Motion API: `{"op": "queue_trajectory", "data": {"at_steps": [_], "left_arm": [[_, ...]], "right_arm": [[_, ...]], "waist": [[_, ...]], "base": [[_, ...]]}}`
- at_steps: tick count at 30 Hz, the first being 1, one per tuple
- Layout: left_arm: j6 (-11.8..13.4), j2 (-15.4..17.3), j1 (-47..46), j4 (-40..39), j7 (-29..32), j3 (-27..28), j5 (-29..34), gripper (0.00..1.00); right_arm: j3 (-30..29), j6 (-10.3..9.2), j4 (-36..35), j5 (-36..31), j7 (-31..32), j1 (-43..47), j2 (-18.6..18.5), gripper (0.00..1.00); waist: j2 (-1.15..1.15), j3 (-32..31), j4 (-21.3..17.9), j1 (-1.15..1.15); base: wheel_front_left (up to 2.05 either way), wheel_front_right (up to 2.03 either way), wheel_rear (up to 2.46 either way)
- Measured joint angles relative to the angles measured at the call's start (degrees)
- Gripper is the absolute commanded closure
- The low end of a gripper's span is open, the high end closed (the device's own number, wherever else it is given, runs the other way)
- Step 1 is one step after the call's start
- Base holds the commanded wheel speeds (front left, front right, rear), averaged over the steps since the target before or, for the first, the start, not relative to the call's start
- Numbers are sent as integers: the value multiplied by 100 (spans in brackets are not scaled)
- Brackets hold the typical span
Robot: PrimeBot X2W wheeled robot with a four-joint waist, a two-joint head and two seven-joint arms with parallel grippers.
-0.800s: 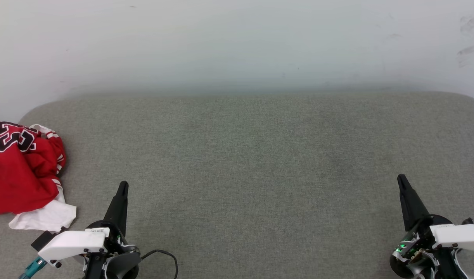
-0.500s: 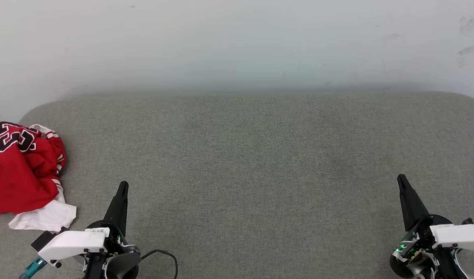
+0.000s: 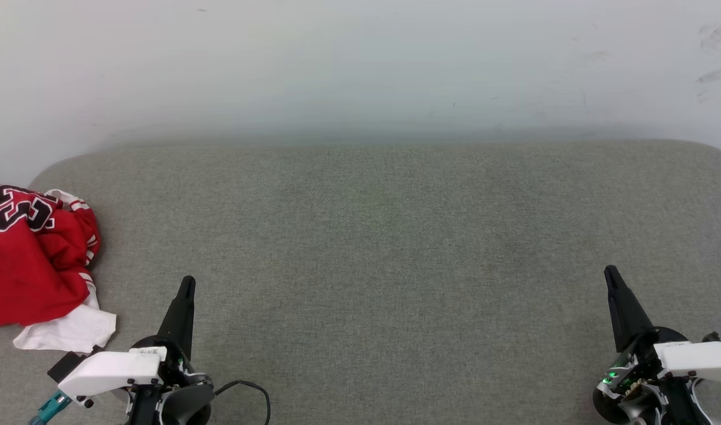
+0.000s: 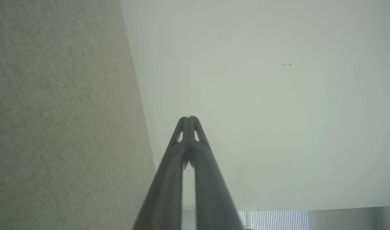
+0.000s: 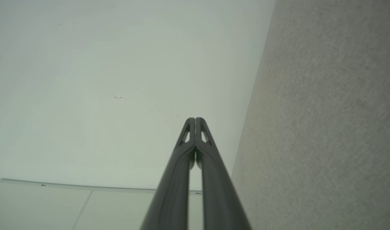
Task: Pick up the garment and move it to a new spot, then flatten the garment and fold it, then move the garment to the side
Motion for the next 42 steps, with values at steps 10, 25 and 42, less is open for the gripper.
{"op": "queue_trajectory", "data": {"at_steps": [10,25,42], "left_arm": [[0,0,0,0,0,0,0,100],[0,0,0,0,0,0,0,100],[8,-8,177,-174,-326,-381,67,0]], "right_arm": [[0,0,0,0,0,0,0,100],[0,0,0,0,0,0,0,100],[241,-1,-143,-66,-359,263,10,0]], "waist": [[0,0,0,0],[0,0,0,0],[0,14,23,0]], "base": [[0,0,0],[0,0,0],[0,0,0]]}}
